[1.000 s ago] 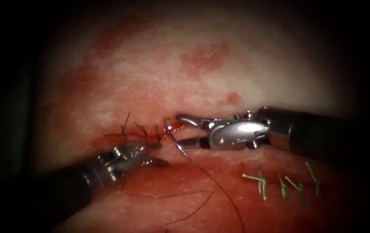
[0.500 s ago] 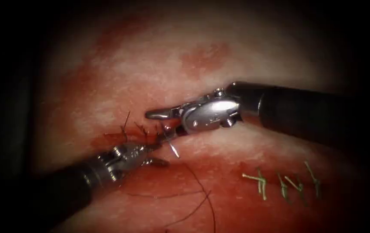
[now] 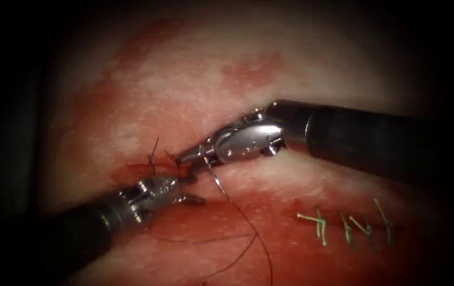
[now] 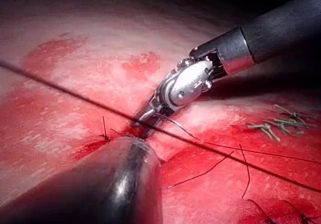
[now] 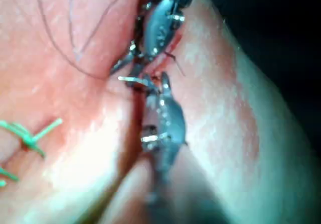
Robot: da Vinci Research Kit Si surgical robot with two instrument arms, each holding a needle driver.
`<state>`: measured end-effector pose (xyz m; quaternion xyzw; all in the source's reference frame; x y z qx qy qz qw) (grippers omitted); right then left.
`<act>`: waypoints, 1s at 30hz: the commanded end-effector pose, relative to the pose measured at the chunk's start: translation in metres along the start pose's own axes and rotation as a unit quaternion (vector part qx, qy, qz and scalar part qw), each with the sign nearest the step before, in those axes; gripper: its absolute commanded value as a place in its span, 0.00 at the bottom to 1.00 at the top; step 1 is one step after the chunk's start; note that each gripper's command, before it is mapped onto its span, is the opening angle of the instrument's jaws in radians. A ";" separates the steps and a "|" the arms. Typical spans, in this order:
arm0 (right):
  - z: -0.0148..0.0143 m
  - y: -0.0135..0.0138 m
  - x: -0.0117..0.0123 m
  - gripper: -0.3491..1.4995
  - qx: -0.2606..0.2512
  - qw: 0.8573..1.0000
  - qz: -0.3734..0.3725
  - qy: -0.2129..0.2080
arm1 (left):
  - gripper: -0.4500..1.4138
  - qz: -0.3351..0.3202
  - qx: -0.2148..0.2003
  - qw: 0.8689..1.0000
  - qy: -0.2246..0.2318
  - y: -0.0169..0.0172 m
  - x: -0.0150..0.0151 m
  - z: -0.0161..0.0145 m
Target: Wound Closure
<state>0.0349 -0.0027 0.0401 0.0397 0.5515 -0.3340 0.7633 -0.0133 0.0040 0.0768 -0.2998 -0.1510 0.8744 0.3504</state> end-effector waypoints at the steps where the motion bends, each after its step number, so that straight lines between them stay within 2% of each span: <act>1: 0.0002 0.0003 -0.0003 0.20 -0.008 1.000 -0.001 0.001 | 0.33 0.001 0.000 1.000 0.000 -0.0002 0.0003 0.0008; 2: 0.0001 0.0002 -0.0002 0.24 -0.014 1.000 0.004 0.001 | 0.33 0.001 0.000 1.000 0.000 -0.0002 0.0003 0.0008; 3: 0.0000 0.0001 -0.0002 0.34 -0.019 1.000 0.010 0.004 | 0.33 0.000 0.000 1.000 0.000 -0.0002 0.0003 0.0008; 5: -0.0002 0.0000 -0.0001 0.44 -0.028 0.999 0.015 0.007 | 0.33 0.000 0.000 1.000 0.000 -0.0001 0.0003 0.0008; 6: -0.0003 0.0000 0.0000 0.60 -0.034 0.999 0.019 0.008 | 0.33 0.000 0.000 1.000 0.000 -0.0001 0.0003 0.0008; 7: -0.0003 0.0001 0.0000 0.72 -0.046 0.999 0.028 0.011 | 0.34 0.000 0.000 1.000 0.000 -0.0001 0.0003 0.0008; 9: -0.0002 0.0004 0.0001 0.89 -0.069 0.996 0.047 0.012 | 0.35 0.001 0.000 1.000 -0.001 -0.0001 0.0003 0.0008; 22: -0.0011 -0.0002 0.0014 0.90 -0.085 0.995 0.047 0.019 | 0.36 0.001 0.000 1.000 -0.001 -0.0001 0.0003 0.0008; 30: -0.0020 -0.0003 0.0023 0.86 -0.085 0.995 0.045 0.023 | 0.37 0.001 0.000 1.000 -0.001 -0.0001 0.0002 0.0008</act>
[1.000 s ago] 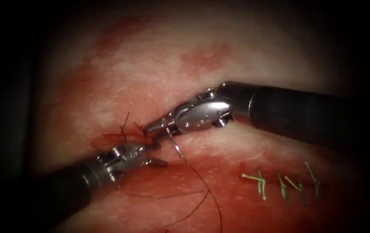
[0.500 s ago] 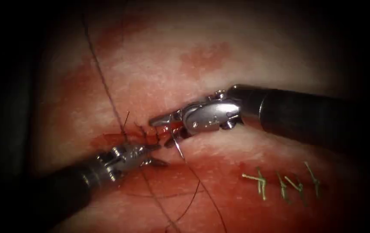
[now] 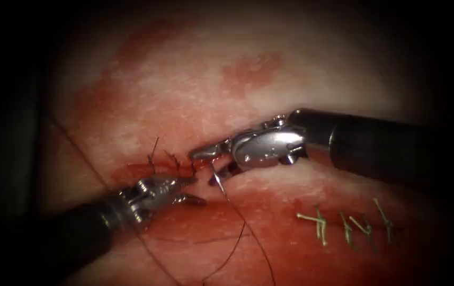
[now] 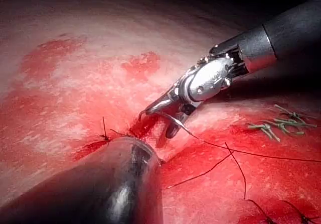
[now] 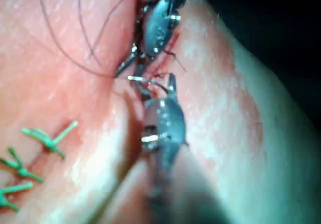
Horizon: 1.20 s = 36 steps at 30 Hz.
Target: Wound Closure
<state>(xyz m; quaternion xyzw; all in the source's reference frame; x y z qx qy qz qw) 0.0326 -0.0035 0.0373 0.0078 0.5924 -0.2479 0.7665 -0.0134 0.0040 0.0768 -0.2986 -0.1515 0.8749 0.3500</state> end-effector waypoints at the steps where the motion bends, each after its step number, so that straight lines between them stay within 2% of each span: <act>1: 0.0006 0.0005 0.0001 0.86 -0.001 1.000 -0.008 0.002 | 0.37 0.000 0.000 1.000 0.000 -0.0002 0.0002 0.0007; 7: 0.0005 0.0004 0.0005 0.85 -0.004 1.000 -0.016 0.005 | 0.37 0.000 0.000 1.000 0.000 -0.0002 0.0002 0.0007; 9: 0.0005 0.0004 0.0005 0.81 -0.004 1.000 -0.022 0.005 | 0.37 0.000 0.000 1.000 0.000 -0.0001 0.0002 0.0007; 11: 0.0003 0.0003 0.0003 0.27 0.014 0.999 -0.029 -0.001 | 0.37 0.000 0.000 1.000 0.000 -0.0001 0.0002 0.0007; 12: 0.0003 0.0004 0.0002 0.17 0.025 0.999 -0.032 -0.007 | 0.38 0.000 0.000 1.000 0.000 -0.0001 0.0002 0.0007; 13: 0.0003 0.0006 0.0000 0.13 0.031 0.999 -0.031 -0.010 | 0.38 0.001 0.000 1.000 0.000 -0.0001 0.0002 0.0007; 17: 0.0001 0.0008 -0.0005 0.01 0.023 0.999 -0.045 -0.006 | 0.38 0.001 0.000 1.000 0.000 -0.0001 0.0002 0.0007; 26: -0.0018 0.0008 -0.0015 0.00 0.000 0.998 -0.066 -0.014 | 0.38 0.001 -0.001 1.000 -0.001 -0.0001 0.0002 0.0007; 34: -0.0019 0.0003 -0.0017 0.00 0.000 0.996 -0.086 -0.012 | 0.38 0.000 0.000 1.000 -0.001 0.0000 0.0003 0.0007; 36: -0.0019 0.0004 -0.0017 0.15 -0.004 0.997 -0.071 -0.022 | 0.38 0.000 0.000 1.000 -0.001 0.0000 0.0003 0.0007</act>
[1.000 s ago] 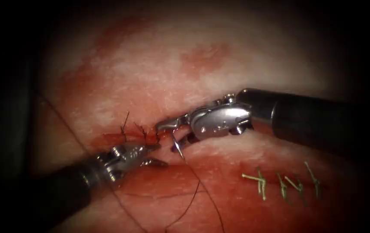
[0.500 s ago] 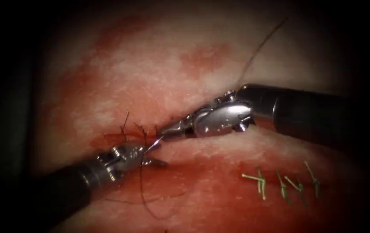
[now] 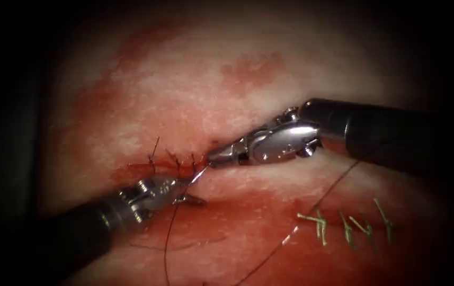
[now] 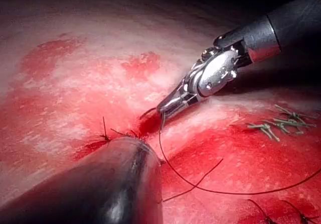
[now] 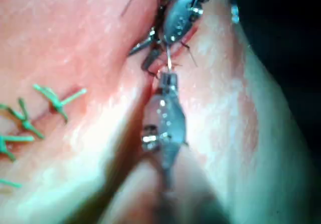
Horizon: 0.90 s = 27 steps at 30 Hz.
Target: Wound Closure
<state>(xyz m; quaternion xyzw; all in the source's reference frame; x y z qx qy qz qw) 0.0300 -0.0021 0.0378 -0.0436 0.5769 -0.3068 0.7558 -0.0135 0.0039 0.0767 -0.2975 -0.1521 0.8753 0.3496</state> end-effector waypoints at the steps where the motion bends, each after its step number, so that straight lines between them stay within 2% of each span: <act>1: 0.0008 0.0003 -0.0003 0.25 -0.011 1.000 0.026 -0.008 | 0.38 0.000 0.000 1.000 0.000 -0.0002 0.0002 0.0007; 3: 0.0008 0.0000 -0.0001 0.69 -0.052 0.996 0.073 -0.025 | 0.38 0.000 0.000 1.000 0.000 -0.0002 0.0002 0.0007; 4: 0.0009 -0.0004 0.0003 0.87 -0.089 0.990 0.101 -0.035 | 0.38 0.000 0.000 1.000 0.000 -0.0002 0.0002 0.0007; 6: 0.0011 -0.0012 0.0009 0.96 -0.142 0.983 0.110 -0.038 | 0.38 0.000 0.000 1.000 0.000 -0.0002 0.0002 0.0007; 11: 0.0023 -0.0042 0.0031 0.98 -0.192 0.971 0.117 -0.080 | 0.38 0.000 0.000 1.000 0.000 -0.0002 0.0002 0.0007; 15: 0.0035 -0.0064 0.0047 0.98 -0.257 0.954 0.107 -0.111 | 0.38 0.000 0.000 1.000 -0.001 -0.0001 0.0002 0.0007; 18: 0.0040 -0.0068 0.0052 0.96 -0.300 0.941 0.086 -0.128 | 0.38 0.000 0.000 1.000 -0.001 -0.0001 0.0002 0.0007; 20: 0.0040 -0.0065 0.0053 0.96 -0.308 0.939 0.079 -0.133 | 0.38 0.000 -0.001 1.000 -0.001 -0.0001 0.0002 0.0006; 23: 0.0029 -0.0059 0.0053 0.94 -0.310 0.937 0.077 -0.142 | 0.36 -0.001 -0.004 1.000 -0.002 -0.0002 0.0007 0.0001; 27: -0.0011 -0.0058 0.0054 0.94 -0.340 0.926 0.083 -0.144 | 0.32 0.028 0.006 0.999 0.032 -0.0011 0.0023 -0.0021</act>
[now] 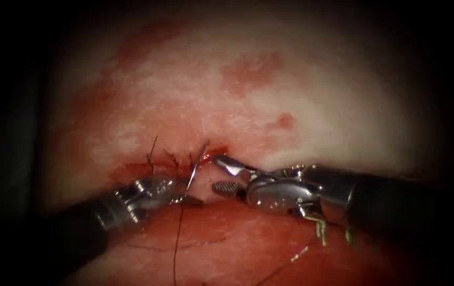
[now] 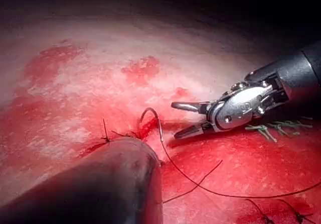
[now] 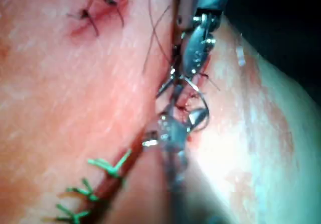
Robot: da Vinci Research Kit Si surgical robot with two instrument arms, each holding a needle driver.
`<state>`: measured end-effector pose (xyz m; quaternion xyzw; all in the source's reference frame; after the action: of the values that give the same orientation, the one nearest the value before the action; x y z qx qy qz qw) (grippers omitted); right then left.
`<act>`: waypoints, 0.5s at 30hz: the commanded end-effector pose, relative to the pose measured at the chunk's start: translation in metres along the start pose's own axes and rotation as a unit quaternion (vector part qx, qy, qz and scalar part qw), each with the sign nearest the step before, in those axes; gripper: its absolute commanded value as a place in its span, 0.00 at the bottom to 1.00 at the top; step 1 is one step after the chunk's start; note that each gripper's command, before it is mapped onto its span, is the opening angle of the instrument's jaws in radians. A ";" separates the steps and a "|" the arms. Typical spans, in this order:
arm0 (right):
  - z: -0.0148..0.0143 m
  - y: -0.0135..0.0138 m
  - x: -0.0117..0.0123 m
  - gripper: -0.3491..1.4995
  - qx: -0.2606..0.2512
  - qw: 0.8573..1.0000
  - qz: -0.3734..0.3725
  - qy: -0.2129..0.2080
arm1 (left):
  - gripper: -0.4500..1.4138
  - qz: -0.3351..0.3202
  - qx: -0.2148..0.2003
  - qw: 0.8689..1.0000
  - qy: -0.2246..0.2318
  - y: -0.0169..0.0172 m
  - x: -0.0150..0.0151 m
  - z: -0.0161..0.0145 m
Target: Wound Closure
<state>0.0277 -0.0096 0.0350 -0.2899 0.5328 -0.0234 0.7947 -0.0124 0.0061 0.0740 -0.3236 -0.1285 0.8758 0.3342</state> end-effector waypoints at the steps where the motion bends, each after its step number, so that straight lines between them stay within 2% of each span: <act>1: -0.0007 0.0007 -0.0006 0.94 -0.010 1.000 0.003 -0.002 | 0.32 0.005 0.005 1.000 0.016 -0.0005 0.0008 0.0003; 8: -0.0053 0.0023 -0.0017 0.94 -0.041 0.999 0.018 -0.017 | 0.32 0.021 0.036 0.995 0.087 -0.0019 0.0041 -0.0018; 11: -0.0060 0.0020 -0.0017 0.94 -0.042 0.999 0.026 -0.017 | 0.33 0.026 0.049 0.993 0.105 -0.0024 0.0050 -0.0018; 15: -0.0057 0.0015 -0.0015 0.94 -0.042 0.999 0.030 -0.014 | 0.33 0.031 0.060 0.991 0.119 -0.0031 0.0059 -0.0009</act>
<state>0.0212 -0.0104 0.0336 -0.3080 0.5317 0.0268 0.7885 -0.0134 0.0124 0.0721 -0.4088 -0.0206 0.8483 0.3360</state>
